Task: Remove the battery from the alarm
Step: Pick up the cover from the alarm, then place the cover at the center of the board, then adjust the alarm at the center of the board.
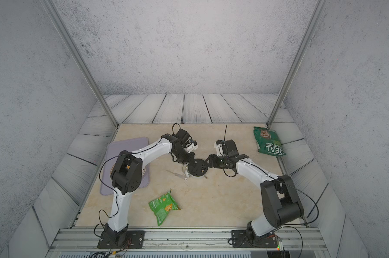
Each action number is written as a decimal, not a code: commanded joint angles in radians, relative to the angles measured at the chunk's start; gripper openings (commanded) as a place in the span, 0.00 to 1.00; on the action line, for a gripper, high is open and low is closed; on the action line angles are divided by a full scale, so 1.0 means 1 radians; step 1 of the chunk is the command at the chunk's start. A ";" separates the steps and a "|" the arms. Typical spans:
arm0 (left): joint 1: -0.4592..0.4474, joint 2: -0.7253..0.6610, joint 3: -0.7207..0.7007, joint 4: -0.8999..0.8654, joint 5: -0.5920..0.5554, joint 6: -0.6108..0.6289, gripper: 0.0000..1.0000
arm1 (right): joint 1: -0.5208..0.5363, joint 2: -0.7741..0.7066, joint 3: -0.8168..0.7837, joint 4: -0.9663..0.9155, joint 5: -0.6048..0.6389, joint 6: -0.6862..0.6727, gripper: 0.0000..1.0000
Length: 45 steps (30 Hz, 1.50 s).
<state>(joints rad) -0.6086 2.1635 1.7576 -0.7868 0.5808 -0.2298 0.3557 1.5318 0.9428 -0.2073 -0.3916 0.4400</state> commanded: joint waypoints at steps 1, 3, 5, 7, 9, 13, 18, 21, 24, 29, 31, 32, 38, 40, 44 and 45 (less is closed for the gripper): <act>0.014 -0.017 -0.004 -0.012 -0.007 -0.010 0.00 | -0.005 -0.028 0.009 -0.019 -0.008 -0.029 0.57; 0.028 -0.062 -0.029 0.001 -0.002 -0.030 0.00 | -0.005 -0.033 0.012 -0.026 -0.007 -0.039 0.57; 0.052 -0.132 -0.080 0.037 -0.004 -0.059 0.00 | -0.006 -0.032 0.021 -0.036 -0.006 -0.056 0.57; 0.090 -0.211 -0.153 0.076 -0.015 -0.100 0.00 | -0.004 -0.030 0.028 -0.049 -0.009 -0.074 0.57; 0.149 -0.286 -0.244 0.128 -0.033 -0.155 0.00 | -0.004 -0.028 0.036 -0.059 -0.017 -0.091 0.57; 0.288 -0.374 -0.462 0.232 -0.063 -0.259 0.00 | -0.003 -0.027 0.039 -0.075 -0.028 -0.119 0.57; 0.381 -0.309 -0.531 0.294 -0.058 -0.296 0.00 | 0.004 -0.011 0.040 -0.092 -0.050 -0.145 0.57; 0.388 -0.246 -0.505 0.283 -0.100 -0.276 0.00 | 0.014 -0.007 0.043 -0.104 -0.050 -0.159 0.57; 0.391 -0.216 -0.482 0.240 -0.160 -0.230 0.10 | 0.026 0.000 0.058 -0.138 -0.043 -0.180 0.57; 0.400 -0.226 -0.456 0.138 -0.249 -0.148 0.35 | 0.041 -0.007 0.060 -0.177 -0.024 -0.200 0.57; 0.397 -0.256 -0.449 0.096 -0.274 -0.129 0.46 | 0.043 -0.017 0.062 -0.191 -0.010 -0.197 0.57; 0.392 -0.275 -0.450 0.080 -0.289 -0.120 0.50 | 0.043 -0.020 0.062 -0.196 0.008 -0.190 0.57; 0.318 -0.383 -0.459 0.026 -0.338 -0.064 0.65 | 0.078 0.050 0.088 -0.234 0.072 -0.066 0.53; 0.296 -0.389 -0.458 0.047 -0.317 -0.060 0.69 | 0.101 0.081 0.094 -0.220 0.071 0.010 0.49; 0.268 -0.339 -0.434 0.048 -0.295 -0.065 0.73 | 0.125 0.145 0.114 -0.188 0.109 0.131 0.45; 0.263 -0.330 -0.431 0.047 -0.291 -0.064 0.75 | 0.125 0.161 0.115 -0.170 0.122 0.157 0.44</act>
<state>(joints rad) -0.3408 1.7947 1.3060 -0.7109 0.2840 -0.3115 0.4755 1.6489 1.0416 -0.3981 -0.3191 0.4858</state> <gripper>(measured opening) 0.742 0.445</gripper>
